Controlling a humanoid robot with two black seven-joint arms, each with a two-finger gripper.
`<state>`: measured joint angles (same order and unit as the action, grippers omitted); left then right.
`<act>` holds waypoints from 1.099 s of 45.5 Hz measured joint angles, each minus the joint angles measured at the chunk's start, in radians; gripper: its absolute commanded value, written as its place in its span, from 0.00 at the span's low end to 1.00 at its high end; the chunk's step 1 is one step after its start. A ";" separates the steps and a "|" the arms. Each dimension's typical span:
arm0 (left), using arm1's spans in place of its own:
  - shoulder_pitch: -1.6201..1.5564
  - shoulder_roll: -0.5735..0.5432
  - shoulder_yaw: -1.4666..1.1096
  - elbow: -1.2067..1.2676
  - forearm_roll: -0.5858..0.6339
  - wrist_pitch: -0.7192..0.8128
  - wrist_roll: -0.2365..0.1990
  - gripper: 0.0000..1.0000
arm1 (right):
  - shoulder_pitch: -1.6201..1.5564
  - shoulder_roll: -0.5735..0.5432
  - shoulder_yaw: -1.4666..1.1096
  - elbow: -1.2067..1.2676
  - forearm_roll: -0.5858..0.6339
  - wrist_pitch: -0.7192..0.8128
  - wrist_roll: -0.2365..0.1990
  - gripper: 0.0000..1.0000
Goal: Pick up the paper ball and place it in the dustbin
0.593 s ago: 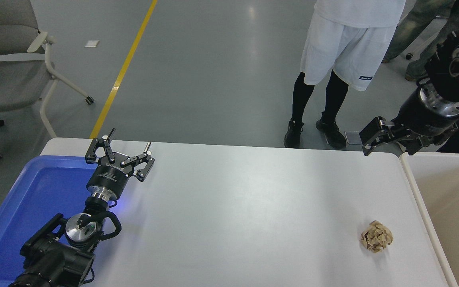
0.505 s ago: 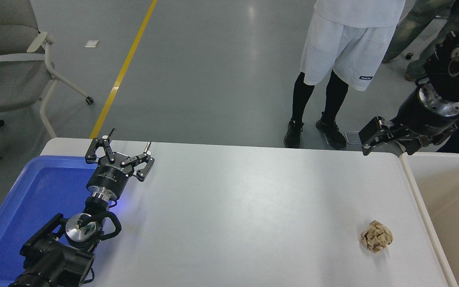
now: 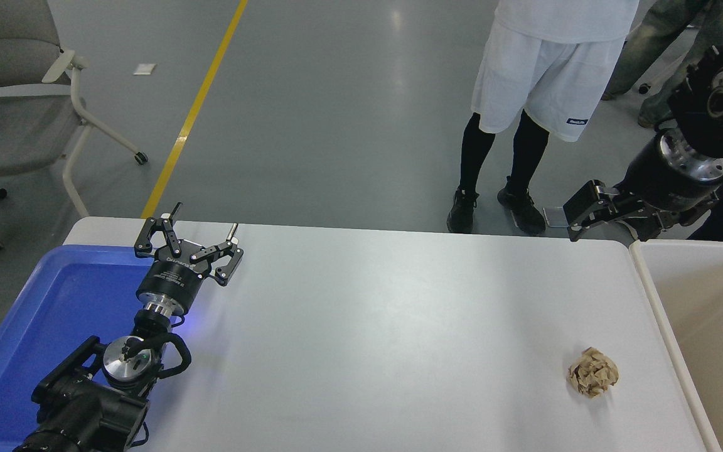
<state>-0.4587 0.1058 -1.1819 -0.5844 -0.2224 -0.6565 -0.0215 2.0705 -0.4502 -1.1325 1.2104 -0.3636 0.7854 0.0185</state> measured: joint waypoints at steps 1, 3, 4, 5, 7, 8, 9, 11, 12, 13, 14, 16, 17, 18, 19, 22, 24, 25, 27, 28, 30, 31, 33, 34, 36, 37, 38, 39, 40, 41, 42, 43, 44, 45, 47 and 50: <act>0.000 0.000 0.000 0.000 0.000 0.000 0.000 0.99 | 0.001 0.000 0.000 0.000 0.000 0.000 0.000 1.00; 0.000 0.000 0.000 0.000 0.000 0.000 0.000 0.99 | 0.002 0.002 0.001 0.000 0.000 0.000 0.000 1.00; 0.000 0.000 0.000 0.000 0.000 0.000 0.000 0.99 | 0.002 0.002 0.001 0.000 0.000 0.000 0.000 1.00; 0.000 0.000 0.000 0.000 0.000 0.000 0.000 0.99 | 0.003 0.003 0.001 0.000 0.000 0.000 0.000 1.00; 0.000 0.000 0.000 0.000 0.000 0.000 0.000 0.99 | 0.003 0.004 0.001 0.000 0.000 0.000 0.000 1.00; 0.000 0.000 0.000 0.000 0.000 0.000 0.000 0.99 | 0.004 0.005 0.001 0.000 0.000 0.000 0.000 1.00; 0.000 0.000 0.000 0.000 0.000 0.000 0.000 0.99 | 0.004 0.005 0.001 -0.001 0.000 0.000 0.000 1.00; 0.000 0.000 0.000 0.000 0.000 0.000 0.000 0.99 | 0.005 0.006 0.002 -0.002 0.000 0.000 0.000 1.00; 0.000 0.000 0.000 0.000 0.000 0.000 0.000 0.99 | 0.005 0.007 0.002 -0.002 0.001 0.000 0.000 1.00; 0.000 0.000 0.000 0.000 0.000 0.000 0.000 0.99 | 0.005 0.007 0.002 -0.002 0.001 0.000 0.000 1.00; 0.000 0.000 0.000 0.000 0.000 0.000 0.000 0.99 | 0.005 0.007 0.002 -0.002 0.001 0.000 0.000 1.00; 0.000 0.000 0.000 0.000 0.000 0.000 0.000 0.99 | 0.005 0.008 0.002 -0.002 0.001 0.000 0.000 1.00; 0.000 0.000 0.000 0.000 0.000 0.000 0.000 0.99 | 0.005 0.008 0.003 -0.002 0.001 0.000 0.000 1.00; 0.000 0.000 0.000 0.000 0.000 0.000 0.000 0.99 | 0.006 0.008 0.003 -0.003 0.001 0.000 0.000 1.00; 0.000 0.000 0.000 0.000 0.000 0.000 0.000 0.99 | 0.006 0.008 0.003 -0.003 0.001 0.000 0.000 1.00; 0.000 0.000 0.000 0.000 0.000 0.000 0.000 0.99 | 0.006 0.009 0.003 -0.004 0.001 0.000 0.000 1.00; 0.000 0.000 0.000 0.000 0.000 0.000 0.000 0.99 | 0.006 0.009 0.003 -0.005 0.001 0.000 0.000 1.00; 0.000 0.000 0.000 0.000 0.000 0.000 0.000 0.99 | 0.005 0.009 0.003 -0.006 0.001 0.000 0.000 1.00; 0.000 0.000 0.000 0.000 0.000 0.000 0.000 0.99 | 0.005 0.011 0.005 -0.006 -0.001 0.000 0.000 1.00; 0.000 0.000 0.000 0.000 0.000 0.000 0.000 0.99 | 0.004 0.011 0.007 -0.007 -0.002 0.000 0.000 1.00; 0.000 0.000 0.000 0.000 0.000 0.000 0.000 0.99 | 0.002 0.013 0.009 -0.007 -0.002 0.000 0.000 1.00; 0.000 0.000 0.000 0.000 0.000 0.000 0.000 0.99 | 0.002 0.013 0.010 -0.007 -0.003 0.000 0.000 1.00; 0.000 0.000 0.000 0.000 0.000 0.000 0.000 0.99 | 0.001 0.014 0.012 -0.008 -0.003 0.000 0.000 1.00; 0.000 0.000 0.000 0.000 0.000 0.000 0.000 0.99 | 0.000 0.014 0.013 -0.008 -0.004 0.000 0.000 1.00; 0.000 0.000 0.000 0.000 0.000 0.000 0.000 0.99 | 0.000 0.015 0.014 -0.008 -0.004 0.000 0.000 1.00; 0.000 0.000 0.000 0.000 0.000 0.000 0.000 0.99 | 0.000 0.015 0.014 -0.008 -0.004 0.000 0.000 1.00; 0.000 0.000 0.000 0.000 0.000 0.000 0.000 0.99 | 0.000 0.016 0.015 -0.008 -0.004 0.000 0.000 1.00; 0.000 0.000 0.000 0.000 0.000 0.000 0.000 0.99 | 0.000 0.016 0.015 -0.009 -0.005 0.000 0.000 1.00; 0.000 0.000 0.000 0.000 0.000 0.000 0.000 0.99 | 0.000 0.016 0.016 -0.009 -0.005 0.000 0.000 1.00; 0.000 0.000 0.000 0.000 0.000 0.000 0.000 0.99 | -0.001 0.016 0.016 -0.009 -0.005 0.000 0.000 1.00; 0.000 0.000 0.000 0.000 0.000 0.000 0.000 0.99 | -0.001 0.016 0.016 -0.009 -0.005 0.000 0.000 1.00; 0.000 0.000 0.000 0.000 0.000 0.000 0.000 0.99 | -0.002 0.016 0.016 -0.010 -0.005 0.000 0.001 1.00; 0.000 0.000 0.000 0.000 0.000 0.000 0.000 0.99 | -0.002 0.016 0.017 -0.011 -0.005 0.000 0.000 1.00; 0.000 0.000 0.000 0.000 0.000 0.000 0.000 0.99 | -0.003 0.016 0.017 -0.012 -0.006 0.000 0.001 1.00; 0.000 0.000 0.000 0.000 0.000 0.000 0.000 0.99 | -0.005 0.013 0.017 -0.016 -0.006 0.000 0.001 1.00; 0.000 0.000 0.000 0.000 0.000 0.000 0.000 0.99 | -0.009 0.004 0.017 -0.025 -0.006 0.000 0.001 1.00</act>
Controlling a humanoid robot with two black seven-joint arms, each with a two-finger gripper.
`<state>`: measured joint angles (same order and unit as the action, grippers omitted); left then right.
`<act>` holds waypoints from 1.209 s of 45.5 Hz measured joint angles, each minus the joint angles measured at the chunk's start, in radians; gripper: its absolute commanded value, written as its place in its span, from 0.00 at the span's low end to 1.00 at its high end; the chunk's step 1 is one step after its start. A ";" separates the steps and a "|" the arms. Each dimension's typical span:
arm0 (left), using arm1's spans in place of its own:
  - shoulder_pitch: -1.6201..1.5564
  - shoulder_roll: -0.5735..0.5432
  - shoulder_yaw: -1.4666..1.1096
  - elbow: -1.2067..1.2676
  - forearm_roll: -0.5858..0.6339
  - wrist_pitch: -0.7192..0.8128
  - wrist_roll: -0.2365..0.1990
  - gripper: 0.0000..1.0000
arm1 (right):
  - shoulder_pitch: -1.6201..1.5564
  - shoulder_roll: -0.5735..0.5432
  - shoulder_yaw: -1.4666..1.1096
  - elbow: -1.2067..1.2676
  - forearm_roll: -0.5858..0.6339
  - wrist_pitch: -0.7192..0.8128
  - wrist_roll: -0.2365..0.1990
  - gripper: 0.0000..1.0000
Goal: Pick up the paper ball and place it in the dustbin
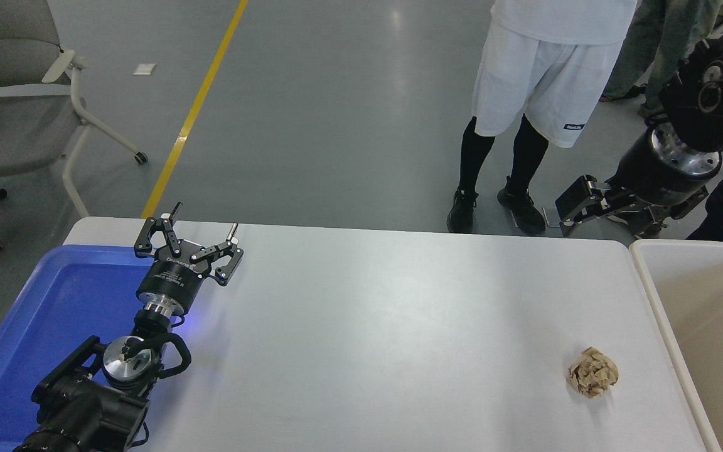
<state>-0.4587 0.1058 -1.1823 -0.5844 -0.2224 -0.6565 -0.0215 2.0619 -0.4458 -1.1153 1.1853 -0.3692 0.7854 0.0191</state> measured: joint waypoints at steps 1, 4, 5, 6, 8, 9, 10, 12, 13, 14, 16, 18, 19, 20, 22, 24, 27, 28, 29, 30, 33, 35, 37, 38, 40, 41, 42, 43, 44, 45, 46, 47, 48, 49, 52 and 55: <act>0.000 0.000 0.000 0.000 0.000 0.000 0.000 0.99 | -0.002 -0.003 0.000 -0.004 0.000 0.000 0.000 1.00; 0.000 0.000 0.000 0.000 0.000 0.000 0.000 0.99 | -0.015 -0.017 0.000 -0.022 0.000 0.000 0.000 1.00; 0.000 0.000 0.000 0.000 0.000 0.000 0.000 0.99 | -0.019 -0.021 0.000 -0.029 0.000 0.000 0.000 1.00; 0.000 0.000 0.000 0.000 0.000 0.000 0.000 0.99 | -0.025 -0.027 0.001 -0.039 0.000 0.000 0.000 1.00; 0.000 0.000 0.000 0.000 0.000 0.000 0.000 0.99 | -0.033 -0.035 0.002 -0.052 0.000 0.000 0.000 1.00; 0.000 0.000 0.000 0.000 0.000 0.000 0.000 0.99 | -0.040 -0.042 0.005 -0.060 0.000 0.000 0.000 1.00; 0.000 0.000 0.000 0.000 0.000 0.000 0.000 0.99 | -0.045 -0.048 0.007 -0.065 0.000 0.000 0.000 1.00; 0.000 0.000 0.000 0.000 0.000 0.000 0.000 0.99 | -0.056 -0.060 0.015 -0.074 0.000 0.000 0.001 1.00; 0.000 0.000 0.000 0.000 0.000 0.000 0.000 0.99 | -0.064 -0.069 0.023 -0.079 0.000 0.000 0.001 1.00; 0.000 0.000 0.000 0.000 0.000 0.000 0.000 0.99 | -0.070 -0.076 0.028 -0.083 0.000 0.000 0.001 1.00; 0.000 0.000 0.000 0.000 0.000 0.000 0.000 0.99 | -0.081 -0.089 0.040 -0.089 0.004 0.000 0.001 1.00; 0.000 0.000 0.000 0.000 0.000 0.000 0.000 0.99 | -0.088 -0.100 0.047 -0.093 0.009 0.000 0.001 1.00; 0.000 0.000 0.000 0.000 0.000 0.000 0.000 0.99 | -0.091 -0.105 0.050 -0.095 0.014 0.000 0.001 1.00; 0.000 0.000 0.000 0.000 0.000 0.000 0.000 0.99 | -0.094 -0.111 0.055 -0.097 0.023 0.000 0.001 1.00; 0.000 0.000 0.000 0.000 0.000 0.000 0.000 0.99 | -0.098 -0.118 0.059 -0.100 0.038 0.000 0.001 1.00; 0.000 0.000 0.000 0.000 0.000 0.000 0.000 0.99 | -0.101 -0.126 0.064 -0.103 0.064 0.000 0.002 1.00; 0.000 0.000 0.000 0.000 0.000 0.000 0.000 0.99 | -0.104 -0.133 0.068 -0.106 0.091 0.000 0.002 1.00; 0.000 0.000 0.000 0.000 0.000 0.000 0.000 0.99 | -0.104 -0.135 0.069 -0.107 0.099 0.000 0.002 1.00; 0.000 0.000 0.000 0.000 0.000 0.000 0.000 0.99 | -0.105 -0.137 0.070 -0.108 0.105 0.000 0.002 1.00; 0.000 0.000 0.000 0.000 0.000 0.000 0.000 0.99 | -0.106 -0.139 0.070 -0.109 0.114 0.000 0.002 1.00; 0.000 0.000 0.000 0.000 0.000 0.000 0.000 0.99 | -0.107 -0.143 0.070 -0.111 0.130 0.000 0.002 1.00; 0.000 0.000 0.000 0.000 0.000 0.000 0.000 0.99 | -0.108 -0.145 0.068 -0.112 0.139 0.000 0.002 1.00; 0.000 0.000 0.000 0.000 0.000 0.000 0.000 0.99 | -0.111 -0.146 0.064 -0.112 0.148 0.000 0.002 1.00; 0.000 0.000 0.000 0.000 0.000 0.000 0.000 0.99 | -0.112 -0.147 0.063 -0.112 0.152 0.000 0.002 1.00; 0.000 0.000 0.000 0.000 0.000 0.000 0.000 0.99 | -0.117 -0.148 0.061 -0.113 0.160 0.000 0.002 1.00; 0.000 0.000 0.000 0.000 0.000 0.000 0.000 0.99 | -0.120 -0.148 0.060 -0.113 0.162 0.000 0.002 1.00; 0.000 0.000 0.000 0.000 0.000 0.000 0.000 0.99 | -0.122 -0.148 0.060 -0.113 0.164 0.000 0.002 1.00; 0.000 0.000 0.000 0.000 0.000 0.000 0.000 0.99 | -0.126 -0.148 0.059 -0.113 0.166 0.000 0.002 1.00; 0.000 0.000 0.000 0.000 0.000 0.000 0.000 0.99 | -0.132 -0.149 0.059 -0.112 0.167 0.000 0.002 1.00; 0.000 0.000 0.000 0.000 0.000 0.000 0.000 0.99 | -0.140 -0.149 0.058 -0.112 0.168 0.000 0.002 1.00; 0.000 0.000 0.000 0.000 0.000 0.000 0.000 0.99 | -0.144 -0.149 0.057 -0.111 0.168 0.000 0.002 1.00; 0.000 0.000 0.000 0.000 0.000 0.000 0.000 0.99 | -0.151 -0.149 0.057 -0.110 0.168 0.000 0.002 1.00; 0.000 0.000 0.000 0.000 0.000 0.000 0.000 0.99 | -0.159 -0.149 0.057 -0.110 0.168 0.000 0.002 1.00; 0.000 0.000 0.000 0.000 0.000 0.000 0.000 0.99 | -0.162 -0.149 0.056 -0.110 0.168 0.000 0.002 1.00; 0.000 0.000 0.000 0.000 0.000 0.000 0.000 0.99 | -0.178 -0.149 0.055 -0.110 0.160 0.000 0.002 1.00; 0.000 0.000 0.000 0.000 0.000 0.000 0.000 0.99 | -0.205 -0.146 0.056 -0.109 0.133 0.000 0.003 1.00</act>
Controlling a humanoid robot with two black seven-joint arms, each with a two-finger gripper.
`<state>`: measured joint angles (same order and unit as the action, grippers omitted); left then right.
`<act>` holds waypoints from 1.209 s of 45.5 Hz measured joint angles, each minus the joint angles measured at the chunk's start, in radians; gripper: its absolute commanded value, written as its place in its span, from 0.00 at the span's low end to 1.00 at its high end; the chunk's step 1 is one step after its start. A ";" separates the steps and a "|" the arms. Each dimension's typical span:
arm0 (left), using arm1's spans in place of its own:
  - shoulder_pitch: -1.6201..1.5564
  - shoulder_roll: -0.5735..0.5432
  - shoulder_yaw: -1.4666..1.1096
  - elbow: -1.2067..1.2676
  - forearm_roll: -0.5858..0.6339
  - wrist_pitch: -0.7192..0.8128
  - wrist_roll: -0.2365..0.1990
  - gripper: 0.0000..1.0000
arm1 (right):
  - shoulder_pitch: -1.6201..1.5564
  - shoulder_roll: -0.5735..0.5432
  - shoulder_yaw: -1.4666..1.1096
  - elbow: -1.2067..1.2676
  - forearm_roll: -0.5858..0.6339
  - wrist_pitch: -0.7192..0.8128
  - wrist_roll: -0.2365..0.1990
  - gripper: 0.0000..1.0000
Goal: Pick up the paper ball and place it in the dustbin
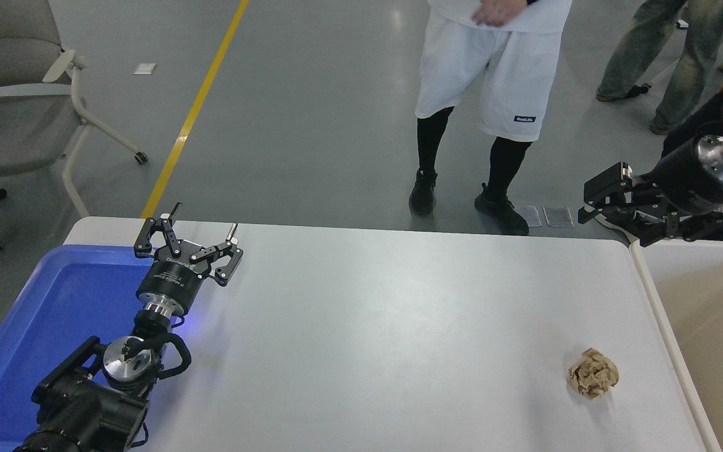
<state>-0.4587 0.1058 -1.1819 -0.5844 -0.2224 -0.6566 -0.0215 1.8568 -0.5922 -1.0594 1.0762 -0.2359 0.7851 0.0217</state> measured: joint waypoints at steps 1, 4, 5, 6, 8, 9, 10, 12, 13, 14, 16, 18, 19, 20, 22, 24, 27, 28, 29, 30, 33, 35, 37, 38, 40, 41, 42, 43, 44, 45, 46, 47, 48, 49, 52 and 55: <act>0.000 0.000 0.000 0.000 0.000 0.000 0.000 0.99 | -0.007 0.001 0.001 0.000 -0.009 -0.002 0.000 1.00; 0.000 0.000 0.000 0.000 0.000 0.000 0.000 0.99 | -0.039 0.004 0.006 0.003 -0.050 -0.016 0.000 1.00; 0.000 0.000 0.000 0.000 0.000 0.000 0.000 0.99 | -0.051 0.006 0.011 0.005 -0.068 -0.026 0.001 1.00; 0.000 0.000 0.000 0.000 0.000 0.000 0.000 0.99 | -0.060 0.008 0.015 0.006 -0.082 -0.033 0.001 1.00; 0.000 0.000 0.000 0.000 0.000 0.000 0.000 0.99 | -0.084 0.013 0.026 0.008 -0.111 -0.052 0.002 1.00; 0.000 0.000 0.000 0.000 0.000 0.000 0.000 0.99 | -0.093 0.015 0.030 0.009 -0.121 -0.059 0.002 1.00; 0.000 0.000 0.000 0.000 0.000 0.000 0.000 0.99 | -0.102 0.017 0.036 0.010 -0.130 -0.066 0.002 1.00; 0.000 0.000 0.000 0.000 0.000 0.000 0.000 0.99 | -0.123 0.023 0.052 0.011 -0.149 -0.084 0.002 1.00; 0.000 0.000 0.000 0.000 0.000 0.000 0.000 0.99 | -0.132 0.026 0.060 0.012 -0.156 -0.091 0.003 1.00; 0.000 0.000 0.000 0.000 0.000 0.000 0.000 0.99 | -0.141 0.028 0.068 0.012 -0.163 -0.098 0.003 1.00; 0.000 0.000 0.000 0.000 0.000 0.000 0.000 0.99 | -0.164 0.033 0.086 0.012 -0.177 -0.116 0.003 1.00; 0.000 0.000 0.000 0.000 0.000 0.000 0.000 0.99 | -0.187 0.038 0.103 0.012 -0.190 -0.134 0.003 1.00; 0.000 0.000 0.000 0.000 0.000 0.000 0.000 0.99 | -0.197 0.039 0.112 0.012 -0.194 -0.140 0.003 1.00; 0.000 0.000 0.000 0.000 0.000 0.000 0.000 0.99 | -0.205 0.040 0.116 0.012 -0.198 -0.145 0.004 1.00; 0.000 0.000 0.000 0.000 0.000 0.000 0.000 0.99 | -0.228 0.044 0.125 0.011 -0.208 -0.158 0.003 1.00; 0.000 0.000 0.000 0.000 0.000 0.000 0.000 0.99 | -0.250 0.049 0.133 0.010 -0.218 -0.169 0.004 1.00; 0.000 0.000 0.000 0.000 0.000 0.000 0.000 0.99 | -0.276 0.058 0.141 0.004 -0.235 -0.184 0.003 1.00; 0.000 0.000 0.000 0.000 0.000 0.000 0.000 0.99 | -0.290 0.063 0.144 0.001 -0.244 -0.192 0.003 1.00; 0.000 0.000 0.000 0.000 0.000 0.000 0.000 0.99 | -0.298 0.066 0.147 -0.001 -0.250 -0.197 0.003 1.00; 0.000 0.000 0.000 0.000 0.000 0.000 0.000 0.99 | -0.306 0.068 0.148 -0.003 -0.257 -0.203 0.003 1.00; 0.000 0.000 0.000 0.000 0.000 0.000 0.000 0.99 | -0.334 0.075 0.154 -0.009 -0.282 -0.228 0.004 1.00; 0.000 0.000 0.000 0.000 0.000 0.000 0.000 0.99 | -0.353 0.079 0.157 -0.013 -0.300 -0.244 0.005 1.00; 0.000 0.000 0.000 0.000 0.000 0.000 0.000 0.99 | -0.369 0.083 0.160 -0.015 -0.314 -0.258 0.005 1.00; 0.000 0.000 0.000 0.000 0.000 0.000 0.000 0.99 | -0.373 0.083 0.161 -0.016 -0.316 -0.261 0.005 1.00; 0.000 0.000 0.000 0.000 0.000 0.000 0.000 0.99 | -0.388 0.085 0.162 -0.018 -0.326 -0.274 0.005 1.00; 0.000 0.000 0.000 0.000 0.000 0.000 0.000 0.99 | -0.397 0.087 0.163 -0.019 -0.331 -0.280 0.005 1.00; 0.000 0.000 0.000 0.000 0.000 0.000 0.000 0.99 | -0.402 0.087 0.163 -0.019 -0.333 -0.285 0.005 1.00; 0.000 0.000 0.000 0.000 0.000 0.000 0.000 0.99 | -0.408 0.088 0.164 -0.019 -0.336 -0.289 0.006 1.00; 0.000 0.000 0.000 0.000 0.000 0.000 0.000 0.99 | -0.414 0.089 0.165 -0.020 -0.339 -0.294 0.006 1.00; 0.000 0.000 0.000 0.000 0.000 0.000 0.000 0.99 | -0.422 0.089 0.166 -0.021 -0.343 -0.301 0.006 1.00; 0.000 0.000 0.000 0.000 0.000 0.000 0.000 0.99 | -0.427 0.090 0.166 -0.022 -0.345 -0.304 0.006 1.00; 0.000 0.000 0.000 0.000 0.000 0.000 0.000 0.99 | -0.434 0.090 0.167 -0.022 -0.347 -0.309 0.006 1.00; 0.000 0.000 0.000 0.000 0.000 0.000 0.000 0.99 | -0.438 0.091 0.167 -0.022 -0.348 -0.312 0.006 1.00; 0.000 0.000 0.000 0.000 0.000 0.000 0.000 0.99 | -0.443 0.091 0.168 -0.023 -0.350 -0.315 0.006 1.00; 0.000 0.000 0.000 0.000 0.000 0.000 0.000 0.99 | -0.462 0.092 0.172 -0.031 -0.354 -0.324 0.006 1.00; 0.000 0.000 0.000 0.000 0.000 0.000 0.000 0.99 | -0.482 0.092 0.176 -0.042 -0.357 -0.334 0.006 1.00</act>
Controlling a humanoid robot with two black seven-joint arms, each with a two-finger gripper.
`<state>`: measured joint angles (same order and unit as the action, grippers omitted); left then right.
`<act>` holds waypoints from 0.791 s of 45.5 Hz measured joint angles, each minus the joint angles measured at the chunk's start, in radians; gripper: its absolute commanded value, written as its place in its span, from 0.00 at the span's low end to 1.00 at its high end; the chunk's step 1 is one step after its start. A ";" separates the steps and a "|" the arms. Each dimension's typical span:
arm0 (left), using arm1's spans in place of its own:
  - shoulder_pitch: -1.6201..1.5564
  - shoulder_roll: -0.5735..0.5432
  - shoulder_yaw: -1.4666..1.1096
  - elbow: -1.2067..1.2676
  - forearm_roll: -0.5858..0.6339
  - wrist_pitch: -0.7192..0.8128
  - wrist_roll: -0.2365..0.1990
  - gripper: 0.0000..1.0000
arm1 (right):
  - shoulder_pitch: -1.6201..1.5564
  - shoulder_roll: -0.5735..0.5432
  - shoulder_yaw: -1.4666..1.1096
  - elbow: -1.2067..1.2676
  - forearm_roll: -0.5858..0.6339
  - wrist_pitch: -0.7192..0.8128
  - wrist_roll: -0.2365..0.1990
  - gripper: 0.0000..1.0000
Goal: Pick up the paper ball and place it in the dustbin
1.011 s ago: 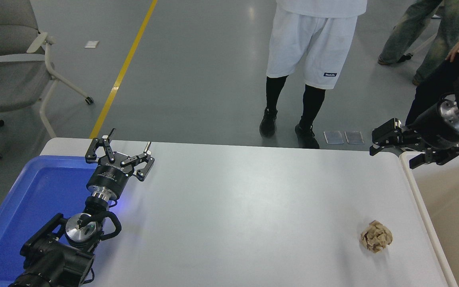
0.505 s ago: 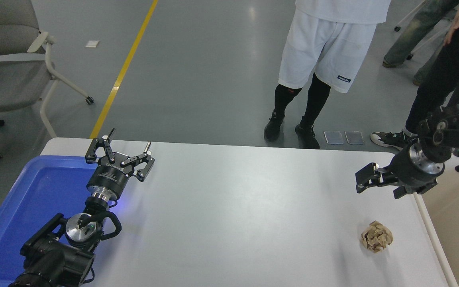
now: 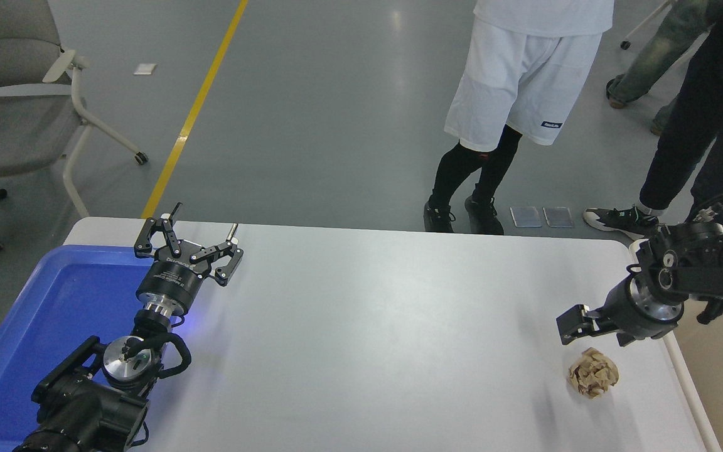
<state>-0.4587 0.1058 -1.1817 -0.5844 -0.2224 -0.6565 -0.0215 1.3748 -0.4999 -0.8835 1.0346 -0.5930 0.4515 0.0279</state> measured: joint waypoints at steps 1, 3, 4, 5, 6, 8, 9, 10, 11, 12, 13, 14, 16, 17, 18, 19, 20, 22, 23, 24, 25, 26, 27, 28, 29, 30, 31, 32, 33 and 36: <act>0.000 0.000 0.000 0.000 0.000 0.000 0.000 0.99 | -0.006 0.000 0.002 -0.005 -0.001 -0.003 0.000 1.00; 0.000 0.000 0.000 0.000 0.000 0.000 0.000 0.99 | -0.023 0.000 0.004 -0.016 -0.003 -0.011 0.000 1.00; 0.000 0.000 0.000 0.000 0.000 0.000 0.000 0.99 | -0.029 0.001 0.004 -0.021 -0.003 -0.013 0.000 1.00; 0.000 0.000 0.000 0.000 0.000 0.000 0.000 0.99 | -0.034 0.001 0.005 -0.025 -0.004 -0.016 0.000 1.00; 0.000 0.000 0.000 0.000 0.000 0.000 0.000 0.99 | -0.043 0.001 0.008 -0.032 -0.004 -0.020 0.000 1.00; 0.000 0.000 -0.001 0.000 0.000 0.000 0.000 0.99 | -0.055 0.001 0.010 -0.041 -0.005 -0.024 0.001 1.00; 0.000 0.000 -0.001 0.000 0.000 0.000 0.000 0.99 | -0.061 0.001 0.012 -0.046 -0.005 -0.025 0.001 1.00; 0.000 0.000 -0.001 0.000 0.000 0.000 0.000 0.99 | -0.068 0.002 0.014 -0.052 -0.005 -0.028 0.001 1.00; 0.000 0.000 -0.001 0.000 0.000 0.000 0.000 0.99 | -0.073 0.002 0.016 -0.057 -0.006 -0.029 0.001 1.00; 0.000 0.000 -0.001 0.000 0.000 0.000 0.000 0.99 | -0.078 0.002 0.017 -0.061 -0.006 -0.031 0.001 1.00; 0.000 0.000 -0.001 0.000 0.000 0.000 0.000 0.99 | -0.085 0.002 0.019 -0.066 -0.006 -0.032 0.001 1.00; 0.000 0.000 -0.001 0.000 0.000 0.000 0.000 0.99 | -0.088 0.002 0.020 -0.068 -0.006 -0.033 0.001 1.00; 0.000 0.000 -0.001 0.000 0.000 0.000 0.000 0.99 | -0.095 0.002 0.023 -0.074 -0.007 -0.035 0.001 1.00; 0.000 0.000 -0.001 0.000 0.000 0.000 0.000 0.99 | -0.100 0.003 0.024 -0.078 -0.007 -0.036 0.001 1.00; 0.000 0.000 -0.001 0.000 0.000 0.000 0.000 0.99 | -0.103 0.003 0.025 -0.080 -0.007 -0.037 0.001 1.00; 0.000 0.000 -0.001 0.000 0.000 0.000 0.000 0.99 | -0.110 0.003 0.027 -0.084 -0.007 -0.038 0.001 1.00; 0.000 0.000 -0.001 0.000 0.000 0.000 0.000 0.99 | -0.111 0.003 0.027 -0.084 -0.007 -0.039 0.001 1.00; 0.000 0.000 -0.001 0.000 0.000 0.000 0.000 0.99 | -0.114 0.003 0.028 -0.087 -0.007 -0.040 0.001 1.00; 0.000 0.000 -0.001 0.000 0.000 0.000 0.000 0.99 | -0.117 0.003 0.029 -0.088 -0.008 -0.041 0.001 1.00; 0.000 0.000 -0.001 0.000 0.000 0.000 0.000 0.99 | -0.120 0.003 0.030 -0.089 -0.008 -0.041 0.001 1.00; 0.000 0.000 -0.001 0.000 0.000 0.000 0.000 0.99 | -0.124 0.004 0.031 -0.090 -0.008 -0.043 0.001 1.00; 0.000 0.000 -0.001 0.000 0.000 0.000 0.000 0.99 | -0.127 0.004 0.033 -0.091 -0.008 -0.043 0.001 1.00; 0.000 0.000 -0.001 0.000 0.000 0.000 0.000 0.99 | -0.129 0.004 0.034 -0.092 -0.008 -0.044 0.001 1.00; 0.000 0.000 -0.001 0.000 0.000 0.000 0.000 0.99 | -0.133 0.004 0.036 -0.093 -0.008 -0.045 0.001 1.00; 0.000 0.000 -0.001 0.000 0.000 0.000 0.000 0.99 | -0.137 0.004 0.039 -0.094 -0.008 -0.045 0.001 1.00; 0.000 0.000 -0.001 0.000 0.000 0.000 0.000 0.99 | -0.141 0.004 0.040 -0.094 -0.008 -0.046 0.001 1.00; 0.000 0.000 -0.001 0.000 0.000 0.000 0.000 0.99 | -0.144 0.005 0.042 -0.095 -0.008 -0.046 0.001 1.00; 0.000 0.000 0.000 0.000 0.000 0.000 0.000 0.99 | -0.149 0.007 0.046 -0.096 -0.008 -0.047 0.001 1.00; 0.000 0.000 0.000 0.000 0.000 0.000 0.000 0.99 | -0.152 0.008 0.048 -0.097 -0.008 -0.048 0.001 1.00; 0.000 0.000 0.000 0.000 0.000 0.000 0.000 0.99 | -0.167 0.013 0.055 -0.100 -0.008 -0.052 0.001 1.00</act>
<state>-0.4587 0.1058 -1.1821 -0.5844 -0.2224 -0.6566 -0.0215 1.2081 -0.4868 -0.8282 0.9342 -0.6015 0.4000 0.0291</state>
